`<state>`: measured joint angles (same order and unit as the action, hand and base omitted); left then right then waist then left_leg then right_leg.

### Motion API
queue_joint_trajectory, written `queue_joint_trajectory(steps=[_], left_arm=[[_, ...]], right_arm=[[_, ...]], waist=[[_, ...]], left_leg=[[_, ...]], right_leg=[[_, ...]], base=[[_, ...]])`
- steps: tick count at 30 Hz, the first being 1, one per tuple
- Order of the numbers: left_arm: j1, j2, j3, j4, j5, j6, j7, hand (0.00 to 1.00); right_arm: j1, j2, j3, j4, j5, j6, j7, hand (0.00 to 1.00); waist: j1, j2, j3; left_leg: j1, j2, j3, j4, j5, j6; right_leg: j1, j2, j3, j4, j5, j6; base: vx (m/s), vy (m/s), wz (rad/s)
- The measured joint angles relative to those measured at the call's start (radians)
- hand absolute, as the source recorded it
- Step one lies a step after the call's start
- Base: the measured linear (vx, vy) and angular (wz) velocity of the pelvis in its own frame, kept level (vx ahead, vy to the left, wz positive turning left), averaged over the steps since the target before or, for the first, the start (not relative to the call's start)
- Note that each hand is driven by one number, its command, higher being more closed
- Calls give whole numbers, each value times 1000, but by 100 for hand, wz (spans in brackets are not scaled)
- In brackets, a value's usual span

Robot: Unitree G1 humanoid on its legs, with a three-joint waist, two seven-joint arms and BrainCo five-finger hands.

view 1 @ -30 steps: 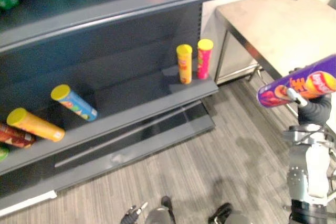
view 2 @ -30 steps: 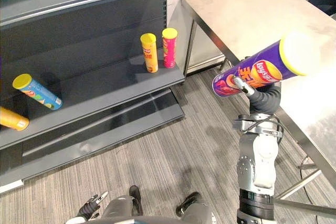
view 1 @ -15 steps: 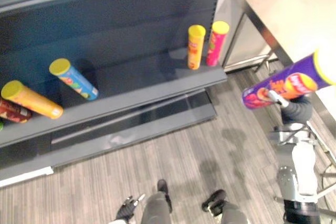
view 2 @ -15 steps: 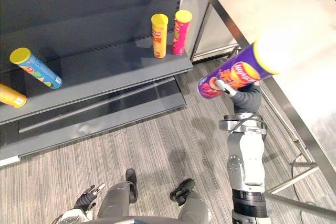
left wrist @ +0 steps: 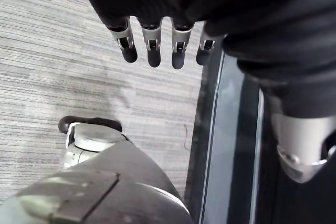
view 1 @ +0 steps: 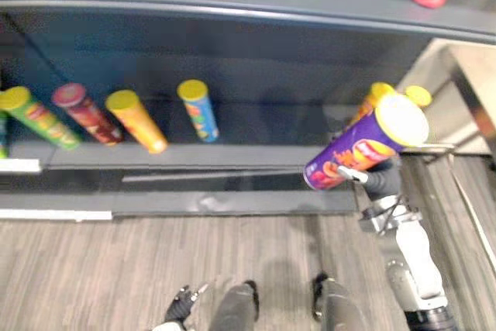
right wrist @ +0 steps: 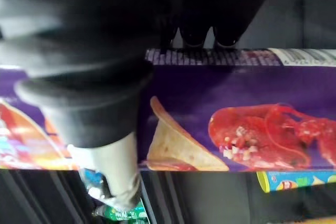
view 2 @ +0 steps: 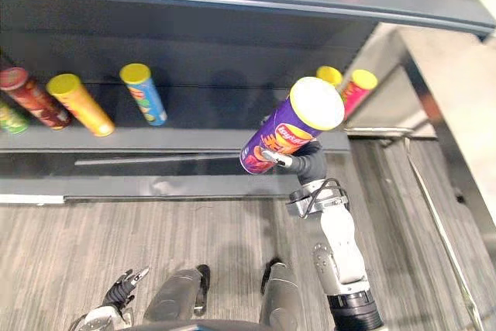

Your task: Put the gum and the chips on the shelf.

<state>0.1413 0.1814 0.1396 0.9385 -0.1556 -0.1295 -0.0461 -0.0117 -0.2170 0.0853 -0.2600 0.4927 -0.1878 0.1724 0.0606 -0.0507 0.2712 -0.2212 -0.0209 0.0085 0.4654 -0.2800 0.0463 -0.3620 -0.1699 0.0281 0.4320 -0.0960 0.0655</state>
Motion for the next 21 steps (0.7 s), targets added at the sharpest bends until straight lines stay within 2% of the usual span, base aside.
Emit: queue_joint_trajectory(steps=[1,2,3,6,10,12,16,21], left_arm=[[0,6,-21,2,0,-2,0,0],[0,15,-27,5,0,-3,0,0],[-3,2,-29,11,0,-3,0,0],[7,-26,-26,18,0,-3,-1,0],[5,-33,-24,19,1,-3,-3,0],[3,-33,-24,20,2,-3,-2,0],[1,-37,-13,24,10,-2,0,0],[0,-49,26,54,15,2,1,0]], right_arm=[[15,1,0,-5,15,0,1,100],[20,3,-1,-6,22,0,1,100],[15,1,-1,-6,26,2,2,100],[17,18,-4,-22,34,2,10,100],[45,35,-16,-43,67,0,11,100],[58,39,-18,-46,68,0,12,100],[71,56,-17,-43,75,0,11,100],[79,78,1,-38,61,0,3,100]], waist=[[-17,-4,1],[-24,-7,2],[-22,11,9],[-4,20,7],[-7,21,6],[-19,21,5],[-21,22,2],[-28,26,-13]], left_leg=[[-2,-25,-16,15,-7,-10],[-2,-35,-24,28,-12,-17],[-7,-23,-30,48,-22,-32],[-8,15,-46,21,-27,-43],[25,32,-70,-66,3,-74],[35,39,-88,-118,29,-82],[50,64,-107,-233,97,-107],[60,89,-103,-324,131,-122]], right_leg=[[9,0,18,-36,31,43],[21,-4,17,-56,49,60],[44,1,6,-66,32,76],[59,38,-17,-111,32,68],[95,51,-49,-170,40,53],[108,55,-75,-204,50,38],[135,75,-113,-314,107,9],[158,92,-138,-387,141,-7]], base=[[207,-36,150],[212,-82,120],[198,-105,55],[148,-114,8],[76,-124,15],[33,-106,31],[14,-112,20],[-22,-65,9]])
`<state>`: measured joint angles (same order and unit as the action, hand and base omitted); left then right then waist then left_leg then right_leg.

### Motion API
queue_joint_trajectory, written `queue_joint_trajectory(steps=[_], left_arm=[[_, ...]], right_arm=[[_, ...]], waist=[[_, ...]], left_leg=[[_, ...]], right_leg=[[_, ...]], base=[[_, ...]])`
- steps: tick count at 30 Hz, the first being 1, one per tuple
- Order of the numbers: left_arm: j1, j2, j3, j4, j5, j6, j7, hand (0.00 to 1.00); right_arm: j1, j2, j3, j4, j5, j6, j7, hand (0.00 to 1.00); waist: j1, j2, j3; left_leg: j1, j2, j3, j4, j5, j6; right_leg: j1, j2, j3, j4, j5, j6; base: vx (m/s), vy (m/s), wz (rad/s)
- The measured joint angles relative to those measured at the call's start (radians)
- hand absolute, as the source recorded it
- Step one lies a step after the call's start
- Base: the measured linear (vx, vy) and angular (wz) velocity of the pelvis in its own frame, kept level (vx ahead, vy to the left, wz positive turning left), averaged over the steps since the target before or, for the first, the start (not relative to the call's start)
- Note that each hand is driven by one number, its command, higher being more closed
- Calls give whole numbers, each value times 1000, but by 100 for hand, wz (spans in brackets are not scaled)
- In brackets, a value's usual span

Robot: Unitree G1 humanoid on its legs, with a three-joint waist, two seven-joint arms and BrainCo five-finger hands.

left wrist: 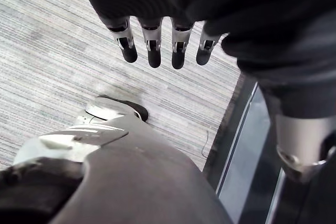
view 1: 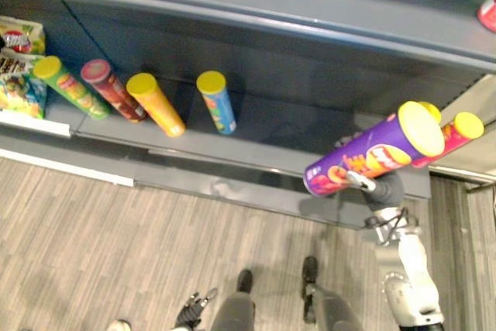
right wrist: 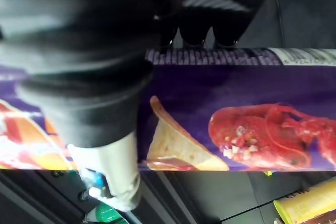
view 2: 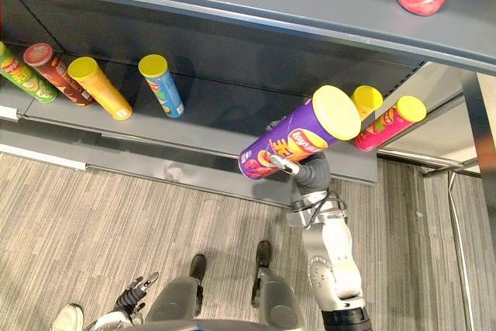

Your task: Put the gum and the chips on the shelf.

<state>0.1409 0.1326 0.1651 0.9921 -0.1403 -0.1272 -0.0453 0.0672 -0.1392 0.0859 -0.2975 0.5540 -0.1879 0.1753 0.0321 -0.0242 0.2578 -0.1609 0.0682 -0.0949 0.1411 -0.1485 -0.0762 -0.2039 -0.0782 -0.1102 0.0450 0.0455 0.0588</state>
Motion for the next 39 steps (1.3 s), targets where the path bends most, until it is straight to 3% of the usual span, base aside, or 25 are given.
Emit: queue_joint_trajectory(steps=[5,12,18,23,25,28,33,39], left_arm=[[-13,-7,0,17,7,0,3,0],[-22,-11,-1,43,38,5,24,0],[-47,-12,-13,40,38,5,52,0],[-101,-29,-78,-24,36,2,85,0],[-132,-44,-112,-91,33,-11,106,0],[-149,-46,-145,-163,25,-28,137,0],[-158,-43,-202,-235,-15,-40,174,0],[-184,-46,-219,-273,-16,-61,198,0]], right_arm=[[16,-1,0,31,-21,-8,-36,100],[-17,2,45,88,-132,0,-67,100],[-173,4,48,258,-253,5,-169,100],[-380,4,-1,428,-356,9,-268,100],[-548,-3,-78,553,-425,12,-347,100],[-704,-10,-167,651,-467,24,-437,100],[-826,-40,-237,750,-487,51,-539,100],[-876,-58,-287,813,-516,57,-608,100]], waist=[[-6,18,-35],[0,20,-62],[7,29,-57],[36,77,-2],[51,108,47],[57,129,117],[75,140,146],[85,156,170]], left_leg=[[10,31,97,-65,56,6],[33,-1,107,-107,92,10],[-1,-15,85,-146,122,4],[-44,-23,45,-137,158,11],[-83,-38,24,-112,170,13],[-117,-56,-2,-87,171,8],[-188,-65,-10,-38,174,6],[-226,-71,-12,-25,181,4]], right_leg=[[20,-18,-51,-21,4,1],[34,-47,-47,-45,20,23],[4,-59,-63,-57,40,27],[-36,-75,-102,-4,31,22],[-93,-97,-111,79,2,22],[-139,-123,-125,174,-37,21],[-209,-144,-137,248,-59,15],[-269,-181,-157,343,-106,11]], base=[[3,4,31],[1,54,4],[-64,21,12],[-51,5,27],[-105,2,27],[-126,-14,31],[-67,-14,18],[-37,-36,20]])
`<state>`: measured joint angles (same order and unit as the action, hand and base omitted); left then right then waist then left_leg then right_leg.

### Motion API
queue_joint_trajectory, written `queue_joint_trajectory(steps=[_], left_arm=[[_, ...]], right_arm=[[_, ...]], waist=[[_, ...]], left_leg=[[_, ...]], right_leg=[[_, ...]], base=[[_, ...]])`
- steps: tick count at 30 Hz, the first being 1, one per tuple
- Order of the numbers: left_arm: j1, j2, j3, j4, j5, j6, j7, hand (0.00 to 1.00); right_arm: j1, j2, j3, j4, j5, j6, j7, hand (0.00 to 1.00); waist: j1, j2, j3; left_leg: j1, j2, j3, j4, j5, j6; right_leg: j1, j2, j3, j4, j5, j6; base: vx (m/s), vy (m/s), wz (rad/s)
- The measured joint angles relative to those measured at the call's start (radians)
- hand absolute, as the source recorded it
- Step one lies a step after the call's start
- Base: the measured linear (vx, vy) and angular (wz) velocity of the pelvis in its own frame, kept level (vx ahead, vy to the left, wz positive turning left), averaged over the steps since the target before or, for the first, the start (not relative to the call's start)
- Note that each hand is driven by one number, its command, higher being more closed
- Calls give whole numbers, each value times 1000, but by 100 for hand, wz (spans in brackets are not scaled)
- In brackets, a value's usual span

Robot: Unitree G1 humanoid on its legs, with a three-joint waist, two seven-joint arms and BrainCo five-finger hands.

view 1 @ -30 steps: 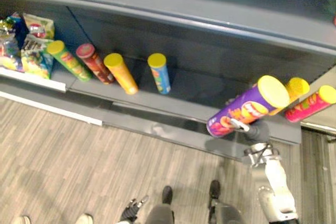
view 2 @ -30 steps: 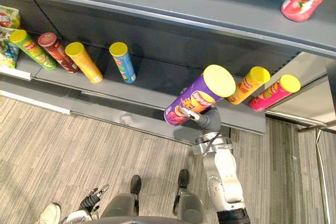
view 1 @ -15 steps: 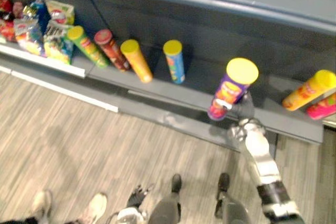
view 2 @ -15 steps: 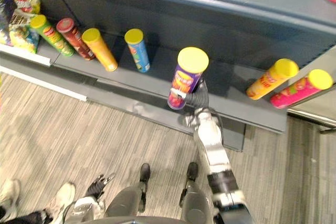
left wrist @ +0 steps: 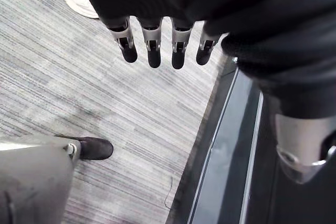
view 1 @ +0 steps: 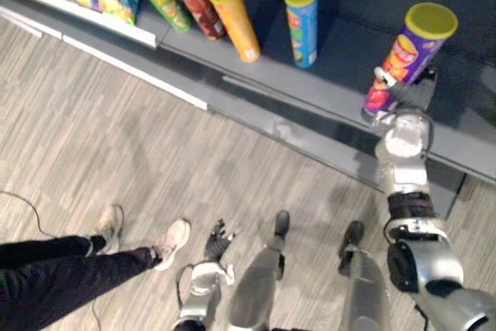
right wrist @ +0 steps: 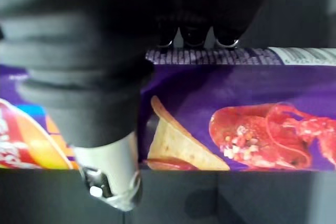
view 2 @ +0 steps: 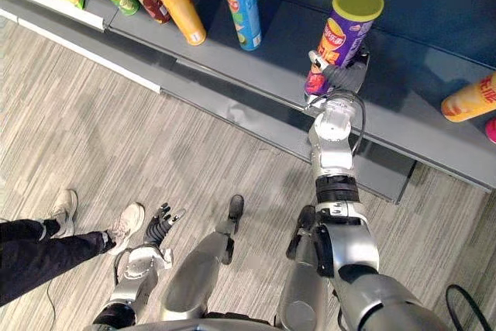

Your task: Put the gum and the chips on the shelf.

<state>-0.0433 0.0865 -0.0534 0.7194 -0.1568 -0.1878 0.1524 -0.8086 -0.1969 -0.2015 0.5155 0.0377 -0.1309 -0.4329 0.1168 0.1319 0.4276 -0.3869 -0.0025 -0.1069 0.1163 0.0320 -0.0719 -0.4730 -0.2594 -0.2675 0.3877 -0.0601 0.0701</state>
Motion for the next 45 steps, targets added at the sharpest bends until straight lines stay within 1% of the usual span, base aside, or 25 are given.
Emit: queue_joint_trajectory(steps=[2,4,6,7,8,9,10,14,16,20,25,27,28,30,32,34,38,44,45], left_arm=[[-1,-2,-1,0,-2,0,3,0],[-2,-7,-1,-3,-35,0,9,0],[-3,-7,0,-12,-36,0,20,0],[-4,-8,0,-18,-36,0,22,0],[-6,-9,0,-19,-36,0,23,0],[-6,-11,1,-22,-37,0,29,0],[-6,-11,2,-25,-37,0,32,0],[-12,-38,6,-40,-37,0,39,0],[-12,-52,9,-40,-39,0,39,0],[-12,-52,10,-45,-40,0,39,0],[-12,-66,10,-83,-114,0,39,0],[-12,-73,10,-93,-115,0,38,0],[-12,-82,10,-96,-115,0,38,0],[-11,-88,6,-97,-116,0,36,0],[-12,-88,5,-105,-121,0,36,0],[-12,-88,0,-120,-154,0,34,0],[-12,-88,-1,-122,-155,0,23,0],[-12,-89,-27,-138,-156,-1,17,0],[-11,-90,-29,-138,-156,0,15,0]], right_arm=[[-8,8,-14,7,0,5,-5,100],[-22,15,-30,7,0,19,-18,100],[-26,16,-37,7,0,19,-26,100],[-31,17,-43,7,0,19,-36,100],[-32,17,-48,7,2,19,-40,100],[-38,16,-50,6,3,19,-43,100],[-43,16,-50,4,3,19,-43,100],[-87,13,-52,0,7,19,-42,100],[-100,13,-60,-11,8,19,-44,100],[-115,4,-67,-40,10,17,-55,100],[-151,-44,-68,-57,10,14,-83,100],[-151,-61,-69,-77,10,13,-83,100],[-152,-78,-71,-77,10,11,-84,100],[-153,-89,-77,-77,10,11,-85,100],[-158,-104,-77,-77,10,11,-86,100],[-164,-114,-91,-72,10,12,-86,100],[-176,-122,-97,-53,11,14,-85,100],[-189,-131,-53,15,11,16,-81,100],[-189,-131,-46,17,11,10,-81,100]], waist=[[5,0,3],[9,2,6],[10,2,6],[9,5,8],[9,7,9],[7,7,9],[7,7,9],[23,8,9],[25,8,9],[25,8,9],[26,14,12],[26,15,12],[25,22,16],[25,26,16],[25,26,16],[25,28,17],[23,31,19],[23,31,19],[21,32,19]], left_leg=[[-19,0,11,18,2,-3],[-41,-3,13,35,2,-4],[-61,-4,17,48,-7,-7],[-69,1,31,60,-16,1],[-73,10,52,65,-16,1],[-81,26,95,75,-16,1],[-83,30,106,85,-15,1],[-130,27,100,117,-11,-5],[-142,25,96,119,-7,-7],[-156,20,96,120,-1,-6],[-182,13,91,114,15,-11],[-190,8,91,114,18,-11],[-191,4,89,113,21,-10],[-196,2,91,113,21,-10],[-213,0,91,114,24,-11],[-227,0,91,113,35,-8],[-229,0,100,117,34,-8],[-257,6,119,139,29,-10],[-262,7,121,142,29,-10]], right_leg=[[-24,-9,2,33,-14,-2],[-49,-17,2,61,-24,-6],[-63,-24,1,85,-37,-8],[-67,-30,-3,100,-47,-7],[-68,-33,-5,108,-52,-7],[-75,-40,-10,127,-63,-7],[-80,-43,-12,137,-69,-8],[-126,-56,-17,177,-80,-15],[-136,-65,-26,192,-88,-17],[-155,-82,-35,223,-106,-18],[-191,-100,-41,256,-120,-22],[-206,-108,-40,270,-126,-23],[-208,-114,-41,277,-131,-23],[-219,-119,-40,282,-136,-23],[-240,-121,-38,290,-139,-25],[-258,-122,-36,300,-140,-27],[-268,-123,-23,306,-140,-27],[-306,-118,-4,315,-140,-29],[-313,-116,-3,316,-140,-29]], base=[[15,-62,7],[11,-63,5],[-39,-60,11],[-76,-78,17],[-74,-94,23],[-22,-88,19],[-5,-80,18],[-3,-53,8],[-1,-67,18],[-4,-61,16],[6,-69,9],[12,-64,9],[18,-63,10],[5,-57,5],[-4,-54,3],[19,-65,3],[9,-53,-4],[-23,-33,-8],[-23,-35,-7]])
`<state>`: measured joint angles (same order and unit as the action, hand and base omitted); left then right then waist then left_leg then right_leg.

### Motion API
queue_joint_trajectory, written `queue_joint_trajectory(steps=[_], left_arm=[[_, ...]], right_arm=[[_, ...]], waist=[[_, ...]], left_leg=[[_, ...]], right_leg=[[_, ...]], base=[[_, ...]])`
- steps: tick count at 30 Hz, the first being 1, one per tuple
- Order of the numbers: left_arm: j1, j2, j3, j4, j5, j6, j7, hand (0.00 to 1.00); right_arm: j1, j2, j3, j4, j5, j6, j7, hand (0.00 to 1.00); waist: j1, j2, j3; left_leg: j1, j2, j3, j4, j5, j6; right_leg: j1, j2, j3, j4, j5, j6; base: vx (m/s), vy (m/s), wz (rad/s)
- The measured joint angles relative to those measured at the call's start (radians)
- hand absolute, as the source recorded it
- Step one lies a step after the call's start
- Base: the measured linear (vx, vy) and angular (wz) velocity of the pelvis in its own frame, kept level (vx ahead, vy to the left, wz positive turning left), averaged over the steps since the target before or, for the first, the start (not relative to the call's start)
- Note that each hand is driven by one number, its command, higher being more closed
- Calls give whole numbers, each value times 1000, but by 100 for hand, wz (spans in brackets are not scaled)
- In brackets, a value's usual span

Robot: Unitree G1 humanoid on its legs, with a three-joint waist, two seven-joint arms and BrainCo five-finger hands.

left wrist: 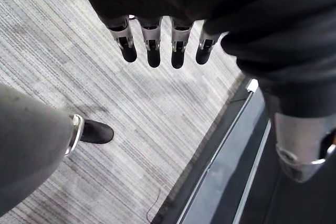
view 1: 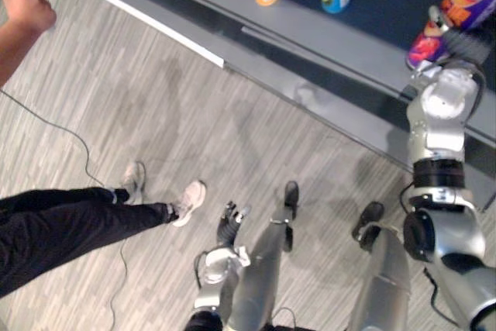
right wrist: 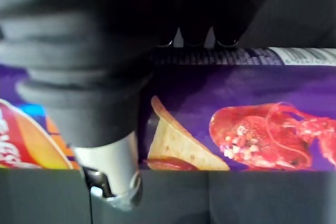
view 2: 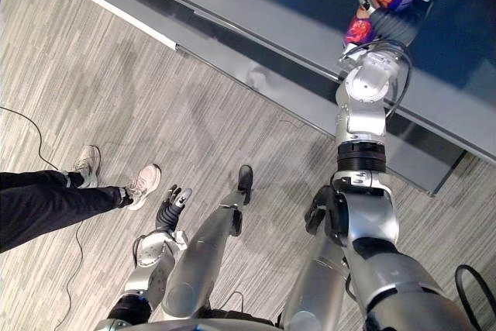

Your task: Put the gum and the chips on the shelf.

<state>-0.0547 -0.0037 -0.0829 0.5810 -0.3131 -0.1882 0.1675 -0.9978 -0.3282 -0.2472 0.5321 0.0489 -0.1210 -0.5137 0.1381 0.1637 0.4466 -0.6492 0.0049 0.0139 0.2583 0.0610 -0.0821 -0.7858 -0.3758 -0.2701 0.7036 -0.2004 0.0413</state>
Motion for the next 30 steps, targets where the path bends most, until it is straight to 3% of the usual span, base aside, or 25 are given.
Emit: queue_joint_trajectory(steps=[9,10,18,26,30], left_arm=[[10,0,-8,-22,-38,-6,-16,0],[10,0,-10,-22,-38,-6,-16,0],[10,-1,-9,-24,-38,-6,-17,0],[12,-4,-7,-15,-38,-5,-19,0],[12,-3,13,29,-38,-3,-22,0]], right_arm=[[-22,-19,28,40,39,-23,0,100],[-22,-22,38,46,39,-26,-1,0],[-22,-5,74,105,39,-31,1,0],[29,41,120,112,42,-31,22,0],[101,80,152,136,46,-31,49,0]], waist=[[-1,0,0],[-1,0,0],[1,-1,0],[-2,-3,0],[-19,-17,0]], left_leg=[[-16,6,8,26,-16,-6],[-16,6,9,27,-16,-6],[-37,14,14,55,-24,-1],[-24,48,28,138,-80,0],[16,65,32,145,-94,0]], right_leg=[[-16,3,10,14,-1,1],[-17,3,10,13,0,1],[-28,11,14,14,0,0],[14,45,25,9,0,0],[69,67,21,-23,3,3]], base=[[-7,-10,-2],[0,0,0],[4,-4,-2],[17,-7,-13],[21,2,-13]])
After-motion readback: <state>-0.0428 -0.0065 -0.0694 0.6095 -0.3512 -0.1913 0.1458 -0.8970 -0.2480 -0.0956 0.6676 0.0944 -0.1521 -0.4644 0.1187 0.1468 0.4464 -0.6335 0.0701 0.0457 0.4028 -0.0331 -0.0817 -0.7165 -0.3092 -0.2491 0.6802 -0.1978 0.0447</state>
